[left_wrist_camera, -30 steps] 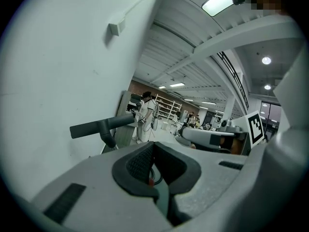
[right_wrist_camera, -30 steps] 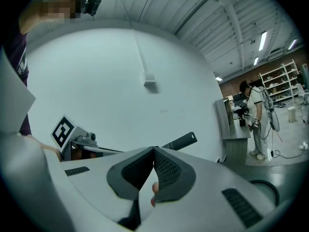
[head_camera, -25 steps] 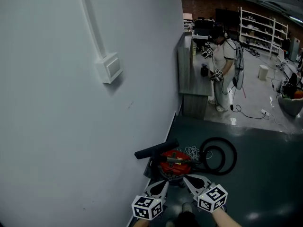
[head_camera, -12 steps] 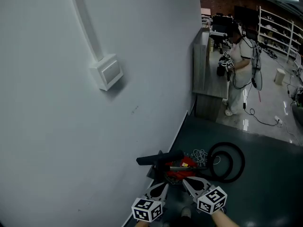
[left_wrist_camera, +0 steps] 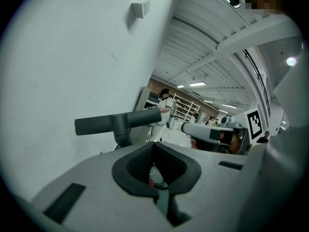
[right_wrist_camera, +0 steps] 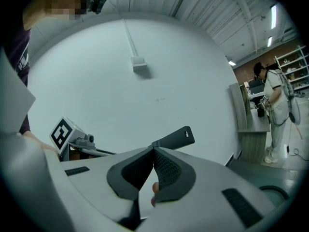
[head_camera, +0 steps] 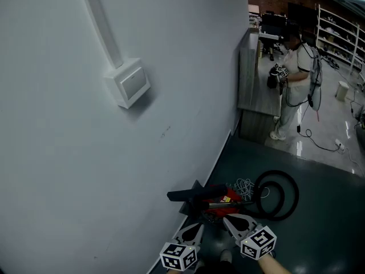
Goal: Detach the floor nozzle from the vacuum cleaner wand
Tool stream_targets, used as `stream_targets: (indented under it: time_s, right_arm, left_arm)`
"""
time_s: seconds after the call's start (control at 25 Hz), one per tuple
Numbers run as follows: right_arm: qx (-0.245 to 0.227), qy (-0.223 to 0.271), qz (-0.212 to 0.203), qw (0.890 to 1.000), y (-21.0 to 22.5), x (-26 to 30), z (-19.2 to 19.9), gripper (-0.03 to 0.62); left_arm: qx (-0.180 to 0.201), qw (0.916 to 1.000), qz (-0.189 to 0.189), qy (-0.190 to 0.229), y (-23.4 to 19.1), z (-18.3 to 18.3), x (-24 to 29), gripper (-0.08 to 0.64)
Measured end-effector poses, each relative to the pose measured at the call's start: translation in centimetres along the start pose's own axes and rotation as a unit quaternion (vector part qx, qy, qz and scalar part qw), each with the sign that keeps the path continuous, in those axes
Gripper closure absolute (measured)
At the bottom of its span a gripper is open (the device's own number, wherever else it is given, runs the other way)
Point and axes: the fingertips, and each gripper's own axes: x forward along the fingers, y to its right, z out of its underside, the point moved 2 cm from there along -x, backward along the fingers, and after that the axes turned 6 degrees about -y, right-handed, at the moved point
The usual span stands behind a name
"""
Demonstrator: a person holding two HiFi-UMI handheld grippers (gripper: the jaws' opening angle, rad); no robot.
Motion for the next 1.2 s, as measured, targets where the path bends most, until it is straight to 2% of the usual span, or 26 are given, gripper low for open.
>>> stream_targets:
  time_s: [0.36, 0.8, 1.12, 1.2]
  right_arm:
    - [-0.051, -0.002, 0.015, 0.999, 0.5, 2.1, 0.5, 0.574]
    - [-0.094, -0.007, 0.023, 0.995, 1.6, 4.5, 1.9, 0.572]
    - [-0.141, -0.016, 0.009, 0.990, 2.0, 6.6, 3.6, 0.571]
    - [-0.150, -0.013, 0.005, 0.989, 2.1, 6.9, 3.9, 0.566]
  left_arm:
    - [-0.010, 0.9998, 0.014, 0.006, -2.8, 2.1, 2.4, 0.555]
    - [0.005, 0.9996, 0.022, 0.013, -4.9, 3.6, 5.4, 0.555]
    - [-0.001, 0.9988, 0.035, 0.035, -6.7, 6.3, 9.7, 0.549]
    - [-0.003, 0.9983, 0.043, 0.039, -6.9, 7.1, 10.9, 0.515]
